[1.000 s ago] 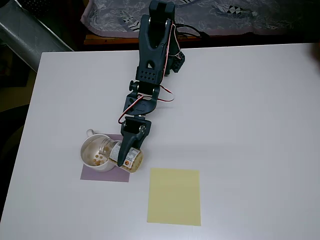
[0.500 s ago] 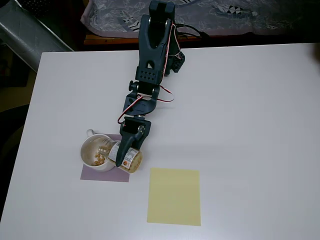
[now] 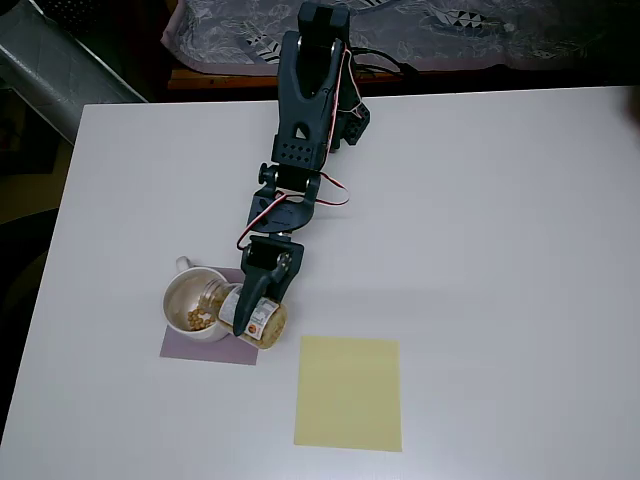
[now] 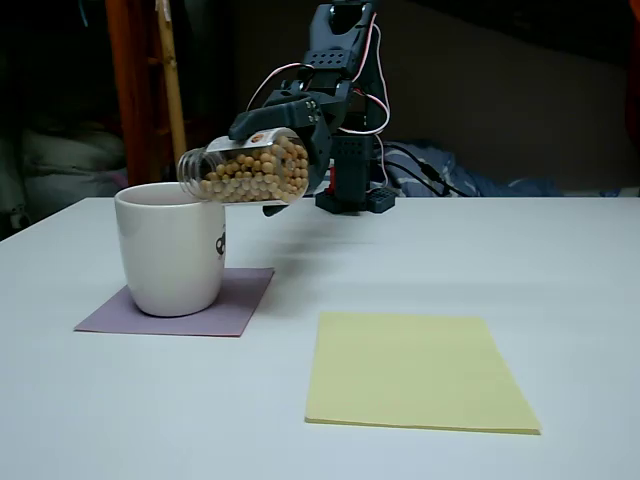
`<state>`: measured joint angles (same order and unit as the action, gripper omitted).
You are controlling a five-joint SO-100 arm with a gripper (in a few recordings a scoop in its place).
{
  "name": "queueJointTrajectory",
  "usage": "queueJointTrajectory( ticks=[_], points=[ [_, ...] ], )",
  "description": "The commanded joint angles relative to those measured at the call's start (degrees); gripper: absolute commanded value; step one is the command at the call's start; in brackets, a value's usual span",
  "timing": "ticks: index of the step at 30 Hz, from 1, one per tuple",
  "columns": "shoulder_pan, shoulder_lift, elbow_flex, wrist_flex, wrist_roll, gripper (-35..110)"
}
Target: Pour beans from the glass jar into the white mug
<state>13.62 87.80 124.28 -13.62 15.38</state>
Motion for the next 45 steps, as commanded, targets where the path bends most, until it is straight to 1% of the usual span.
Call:
queueJointTrajectory(
  ticks=[1,10,17,20,26,31,34,40,45],
  points=[
    [0.2,0.7,-0.6,-0.5,-3.1,0],
    [1.6,2.0,-4.7,1.1,-16.4,0],
    [0.0,6.9,-5.1,4.3,-26.8,0],
    [-1.1,8.3,-4.6,4.8,-33.9,0],
    [-4.1,9.1,-2.3,3.8,-52.3,0],
    [-6.4,10.2,4.2,-0.6,-67.7,0],
    [-8.0,10.6,9.5,-5.4,-77.1,0],
    [-10.8,4.4,17.8,-21.0,-92.4,0],
    [-12.1,-7.8,17.1,-33.4,-101.1,1]
  ],
)
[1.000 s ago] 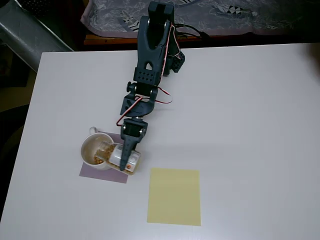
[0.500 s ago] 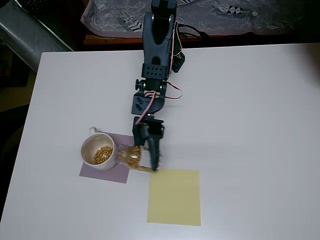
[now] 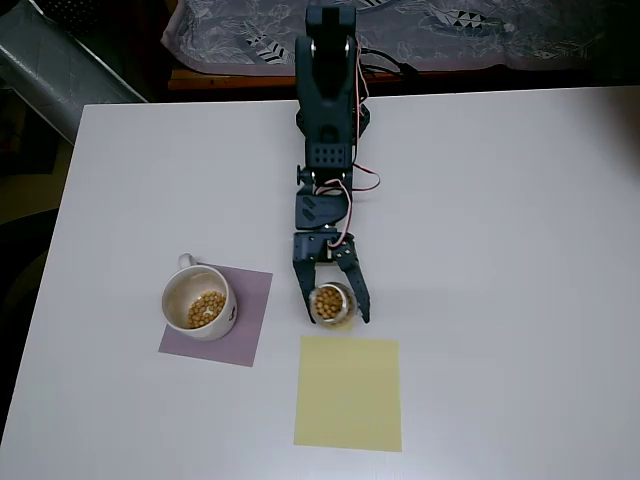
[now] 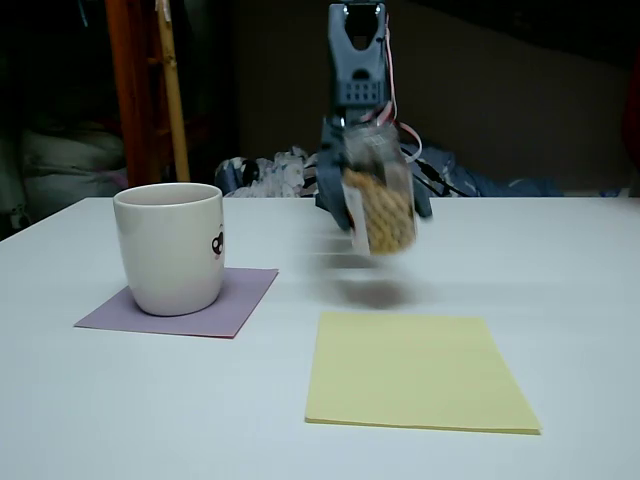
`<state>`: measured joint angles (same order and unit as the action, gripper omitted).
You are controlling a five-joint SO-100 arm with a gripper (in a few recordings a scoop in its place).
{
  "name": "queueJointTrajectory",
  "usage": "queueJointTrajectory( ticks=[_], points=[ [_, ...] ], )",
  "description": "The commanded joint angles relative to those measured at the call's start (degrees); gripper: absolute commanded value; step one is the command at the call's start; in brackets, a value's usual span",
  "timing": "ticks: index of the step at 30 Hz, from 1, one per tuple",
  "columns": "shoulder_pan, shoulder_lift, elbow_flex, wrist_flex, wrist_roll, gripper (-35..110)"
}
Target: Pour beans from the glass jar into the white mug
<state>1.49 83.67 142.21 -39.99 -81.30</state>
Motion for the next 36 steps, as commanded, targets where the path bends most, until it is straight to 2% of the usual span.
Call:
queueJointTrajectory(
  ticks=[1,14,21,27,33,36],
  points=[
    [-0.2,-5.8,-2.0,-8.3,-5.3,1],
    [-3.4,-26.8,-25.8,-10.5,-10.6,7],
    [-3.4,-35.9,-38.0,-10.3,-10.8,22],
    [-3.6,-40.2,-42.4,-9.7,-10.6,28],
    [-2.9,-42.4,-44.0,-9.7,-10.5,49],
    [-2.6,-42.7,-44.6,-9.7,-9.8,54]
  ],
)
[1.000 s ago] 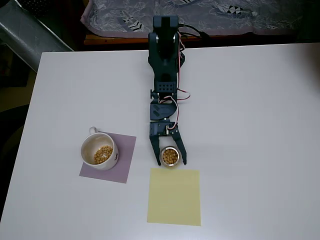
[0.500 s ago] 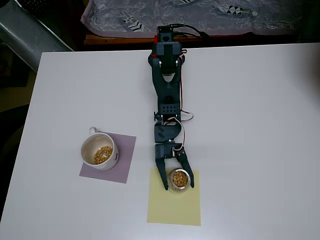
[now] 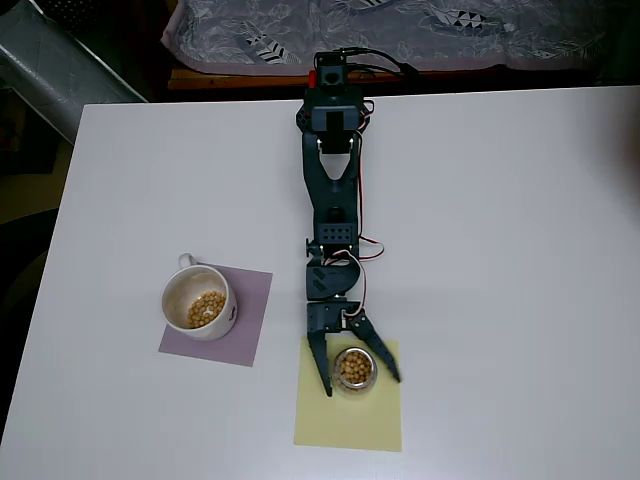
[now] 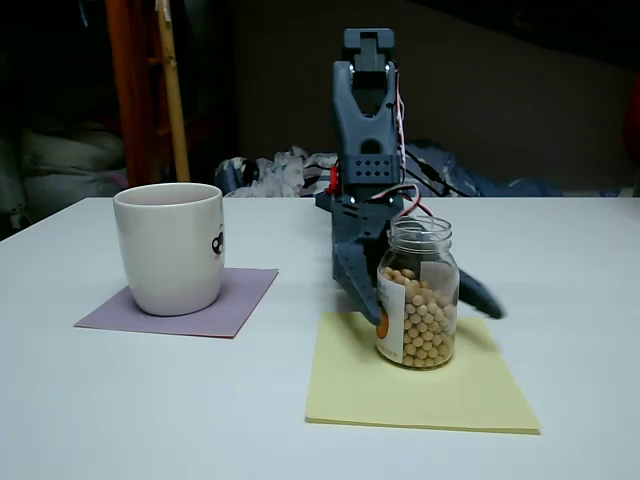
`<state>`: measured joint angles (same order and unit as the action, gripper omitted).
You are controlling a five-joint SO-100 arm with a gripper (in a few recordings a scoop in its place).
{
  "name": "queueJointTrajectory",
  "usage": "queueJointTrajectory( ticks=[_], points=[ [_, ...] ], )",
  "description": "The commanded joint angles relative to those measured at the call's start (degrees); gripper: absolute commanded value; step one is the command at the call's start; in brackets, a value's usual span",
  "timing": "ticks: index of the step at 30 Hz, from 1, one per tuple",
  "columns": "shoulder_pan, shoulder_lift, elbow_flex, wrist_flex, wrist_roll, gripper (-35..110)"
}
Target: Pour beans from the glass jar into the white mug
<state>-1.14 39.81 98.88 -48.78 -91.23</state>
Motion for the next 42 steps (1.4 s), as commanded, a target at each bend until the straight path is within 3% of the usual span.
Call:
queueJointTrajectory(
  ticks=[1,8,18,28,31,42],
  points=[
    [0.0,1.1,-1.2,-0.9,0.4,55],
    [0.4,9.1,2.7,-0.2,6.3,53],
    [2.7,43.4,20.7,16.5,24.6,45],
    [6.6,73.9,42.8,30.0,45.1,62],
    [8.1,81.3,49.2,35.6,50.6,68],
    [7.4,103.1,62.1,61.9,71.9,64]
  ],
)
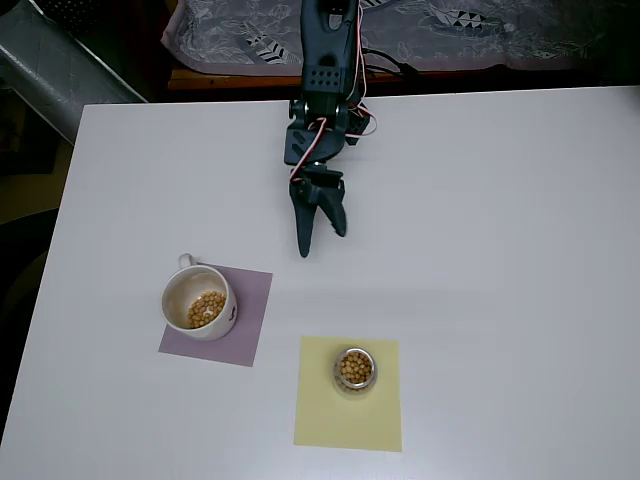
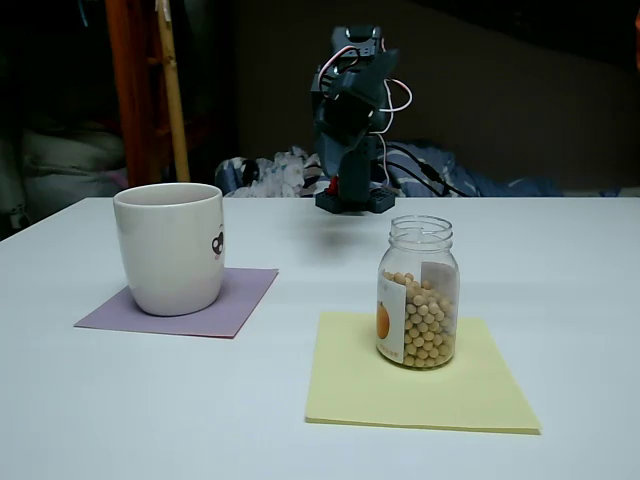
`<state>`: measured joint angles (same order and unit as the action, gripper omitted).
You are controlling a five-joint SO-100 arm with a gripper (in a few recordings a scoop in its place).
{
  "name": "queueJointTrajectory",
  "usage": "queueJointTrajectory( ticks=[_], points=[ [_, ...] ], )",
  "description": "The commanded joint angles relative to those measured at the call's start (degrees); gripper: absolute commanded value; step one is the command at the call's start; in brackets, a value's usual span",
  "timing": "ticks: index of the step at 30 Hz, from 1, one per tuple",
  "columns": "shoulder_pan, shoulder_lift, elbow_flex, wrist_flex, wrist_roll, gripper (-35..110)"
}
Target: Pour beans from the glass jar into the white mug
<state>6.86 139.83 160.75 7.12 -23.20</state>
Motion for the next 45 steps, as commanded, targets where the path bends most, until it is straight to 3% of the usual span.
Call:
queueJointTrajectory(
  ticks=[1,4,11,17,24,28,45],
  points=[
    [-1.0,3.5,0.4,7.7,5.6,65],
    [-1.5,7.4,3.3,10.7,9.3,62],
    [-2.3,26.5,10.5,19.8,12.1,31],
    [-2.6,50.3,18.6,32.5,12.8,22],
    [-2.7,52.0,20.2,36.7,17.4,16],
    [-3.7,52.0,20.3,39.9,19.6,0],
    [-3.5,52.0,20.3,42.4,20.0,0]
  ],
)
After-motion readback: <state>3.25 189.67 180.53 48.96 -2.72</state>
